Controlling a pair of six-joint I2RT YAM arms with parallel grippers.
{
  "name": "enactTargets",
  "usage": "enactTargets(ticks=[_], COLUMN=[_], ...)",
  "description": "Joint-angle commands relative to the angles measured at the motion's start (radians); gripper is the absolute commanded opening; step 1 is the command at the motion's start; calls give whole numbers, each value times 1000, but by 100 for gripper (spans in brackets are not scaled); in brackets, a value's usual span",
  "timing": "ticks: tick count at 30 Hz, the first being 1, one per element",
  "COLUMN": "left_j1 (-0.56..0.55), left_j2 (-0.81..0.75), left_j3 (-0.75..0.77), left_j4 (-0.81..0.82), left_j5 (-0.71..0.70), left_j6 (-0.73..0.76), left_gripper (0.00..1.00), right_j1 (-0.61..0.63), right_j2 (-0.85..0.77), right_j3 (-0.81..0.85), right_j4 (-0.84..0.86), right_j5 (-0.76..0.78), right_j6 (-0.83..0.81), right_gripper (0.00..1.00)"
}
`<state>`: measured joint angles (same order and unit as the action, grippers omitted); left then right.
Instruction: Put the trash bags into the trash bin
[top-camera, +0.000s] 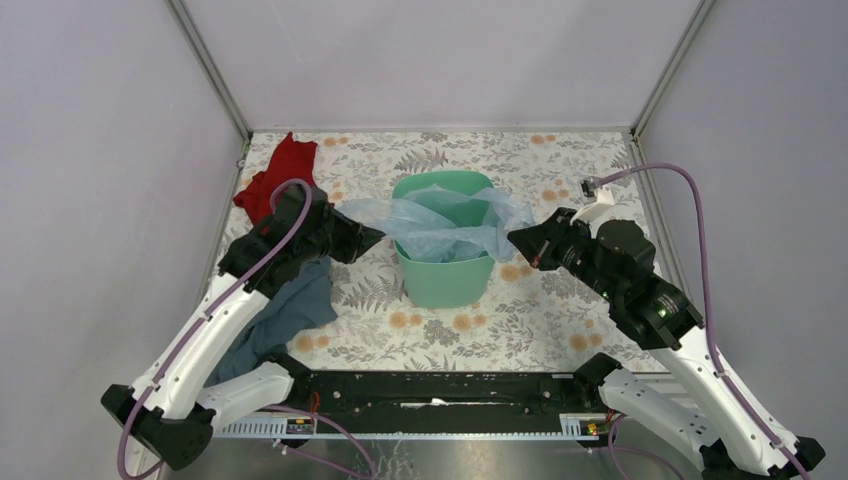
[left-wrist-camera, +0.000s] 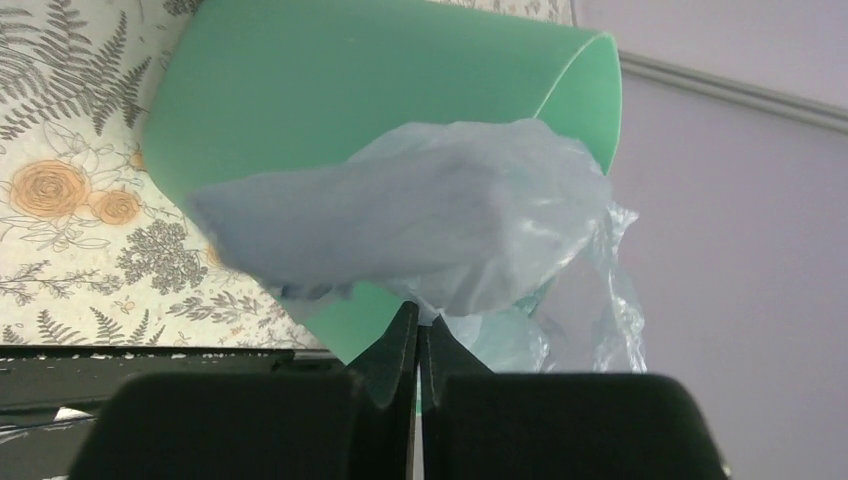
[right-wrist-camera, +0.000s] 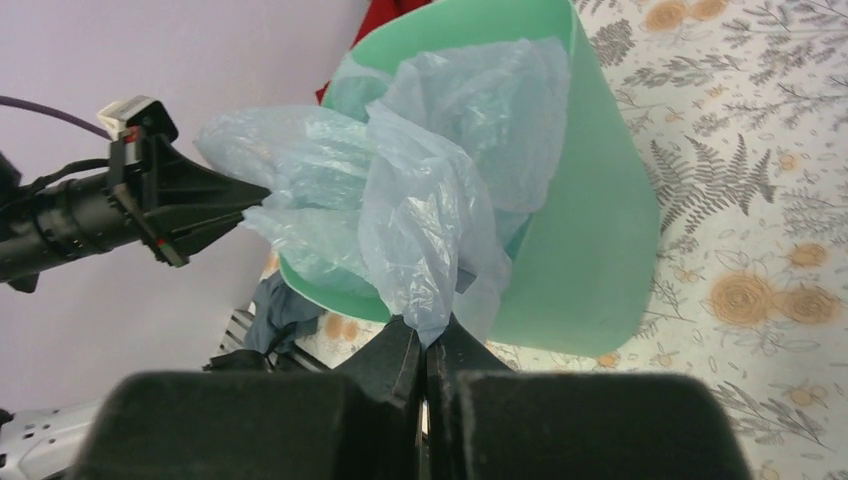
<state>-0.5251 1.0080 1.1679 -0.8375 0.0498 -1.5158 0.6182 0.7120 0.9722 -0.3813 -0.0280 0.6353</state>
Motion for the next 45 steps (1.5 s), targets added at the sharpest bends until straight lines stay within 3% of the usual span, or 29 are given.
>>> enactTargets(ticks=[1,7,14,20,25,32,45], left_j1=[2,1,1,-2,-31,-78,-79], left_j2=[-67,-161,-232,-249,-272,-273,-196], left_j3=[-104,-274,-280,-389,-441,-537,-524], left_j4=[177,383,388,495,485,468,402], left_j5=[125,248,268,434,477,439,244], left_j6=[8,58,230,249,325,368,496], left_gripper=[0,0,0,0,0,0,0], right_j1=[5,5,5,5,5,5,5], right_j2=[-17,-35,-37,-30,-30,-5,109], right_j3=[-12,-30,-29,-33,-30,-33,-128], right_j4=[-40,-69,-113,-142,-154,-164,-64], right_j5=[59,103,173,224,250,300,490], right_j6=[-30,-41,-66,-72,-77,-92,-233], right_gripper=[0,0,0,0,0,0,1])
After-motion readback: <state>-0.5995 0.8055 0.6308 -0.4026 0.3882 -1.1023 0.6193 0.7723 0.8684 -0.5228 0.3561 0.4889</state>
